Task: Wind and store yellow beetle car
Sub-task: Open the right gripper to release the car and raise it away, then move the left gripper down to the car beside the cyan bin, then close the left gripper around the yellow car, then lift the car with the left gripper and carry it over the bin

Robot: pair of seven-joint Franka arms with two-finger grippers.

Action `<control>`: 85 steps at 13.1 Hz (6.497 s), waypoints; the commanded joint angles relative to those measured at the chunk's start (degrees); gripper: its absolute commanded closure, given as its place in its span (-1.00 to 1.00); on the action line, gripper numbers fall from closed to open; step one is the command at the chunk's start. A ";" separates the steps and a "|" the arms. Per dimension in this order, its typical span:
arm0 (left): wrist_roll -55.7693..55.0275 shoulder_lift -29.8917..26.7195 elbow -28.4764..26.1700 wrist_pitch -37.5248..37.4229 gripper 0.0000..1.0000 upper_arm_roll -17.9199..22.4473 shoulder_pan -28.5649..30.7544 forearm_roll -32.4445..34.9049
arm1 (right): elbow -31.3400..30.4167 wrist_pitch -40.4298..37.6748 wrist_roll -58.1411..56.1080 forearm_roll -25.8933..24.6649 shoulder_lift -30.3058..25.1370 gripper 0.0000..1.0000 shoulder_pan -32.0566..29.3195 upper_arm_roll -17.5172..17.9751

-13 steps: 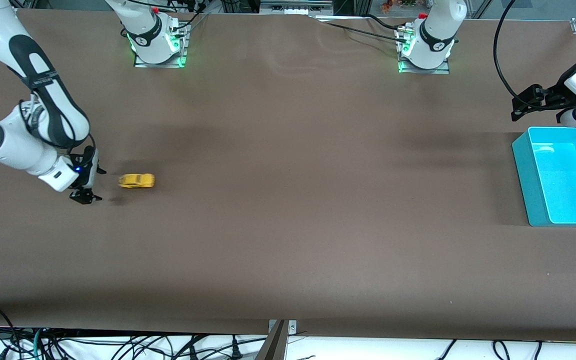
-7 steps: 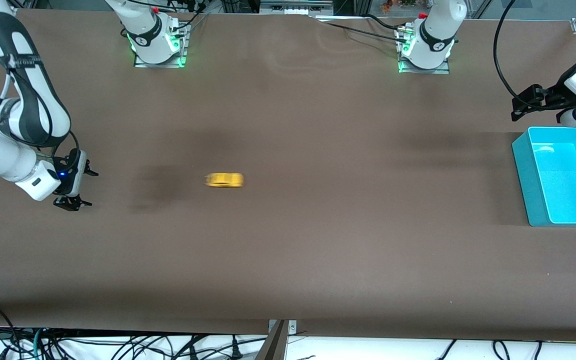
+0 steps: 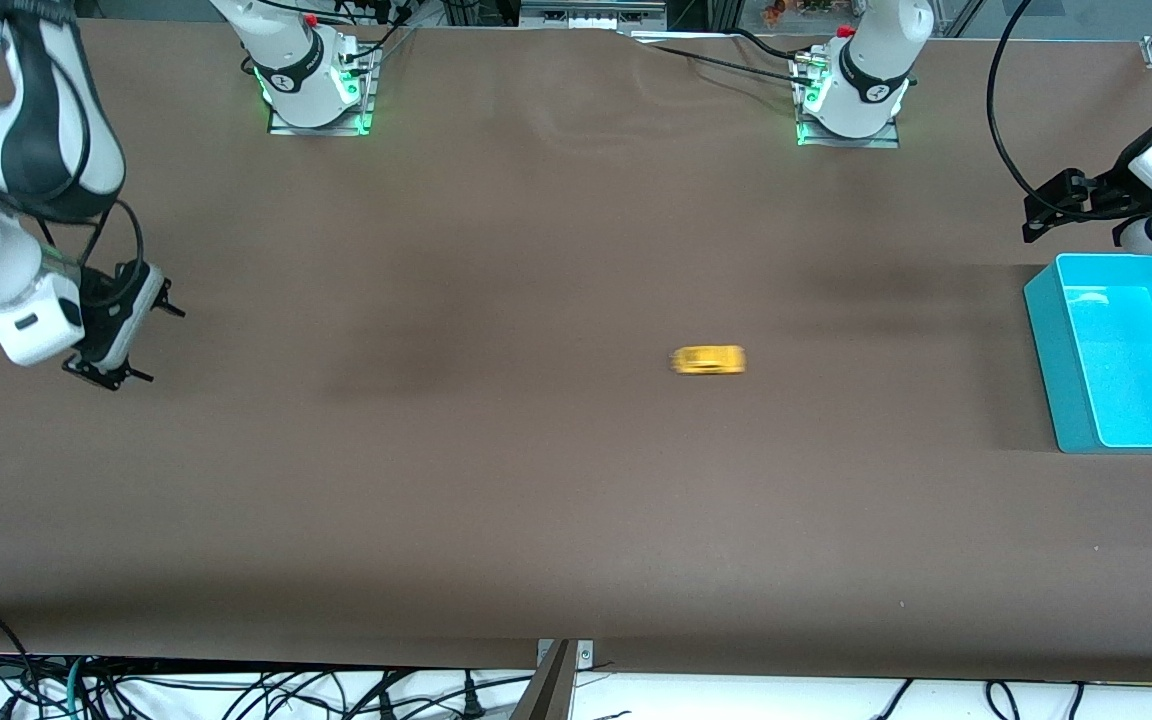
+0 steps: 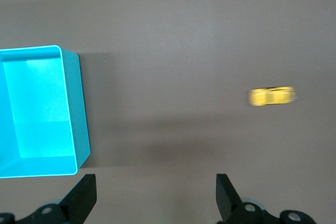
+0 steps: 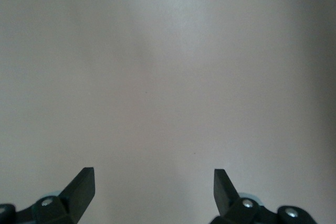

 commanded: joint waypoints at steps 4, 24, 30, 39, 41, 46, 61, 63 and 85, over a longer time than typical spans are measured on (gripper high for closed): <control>0.18 0.93 2.00 -1.45 -1.00 -0.32 0.33 1.08 | 1.16 -7.16 18.56 0.10 -8.98 -1.00 6.93 -4.65; 16.55 5.41 2.00 -4.96 -1.00 -0.32 2.25 -0.15 | 6.17 -22.72 68.16 1.07 -18.39 -1.00 17.23 -12.58; 43.64 8.31 -1.05 -0.67 -1.00 -0.32 7.09 0.37 | 6.26 -23.25 68.25 0.63 -17.87 -1.00 17.06 -13.02; 83.82 8.40 -22.93 27.87 -1.00 -0.32 14.90 3.89 | 8.10 -22.90 68.60 -1.13 -16.11 -1.00 16.97 -13.81; 89.27 10.49 -25.76 34.21 -1.00 -0.32 16.75 3.89 | 8.46 -22.72 68.60 -1.04 -15.67 -1.00 16.88 -13.81; 101.86 21.14 -23.66 40.82 -1.00 -0.49 20.28 3.10 | 8.63 -22.46 68.69 -0.96 -15.23 -1.00 16.09 -13.90; 104.94 29.14 -23.40 51.90 -1.00 -1.02 22.04 3.80 | 8.63 -22.37 68.86 -0.87 -15.23 -1.00 16.09 -13.90; 104.85 30.02 -23.49 52.34 -1.00 -1.02 22.21 3.80 | 8.63 -22.37 68.86 -0.87 -15.23 -1.00 16.09 -13.90; 108.19 26.07 -17.79 35.76 0.68 -7.26 22.92 -1.74 | 8.72 -22.37 68.95 -0.69 -15.23 -1.00 16.09 -13.90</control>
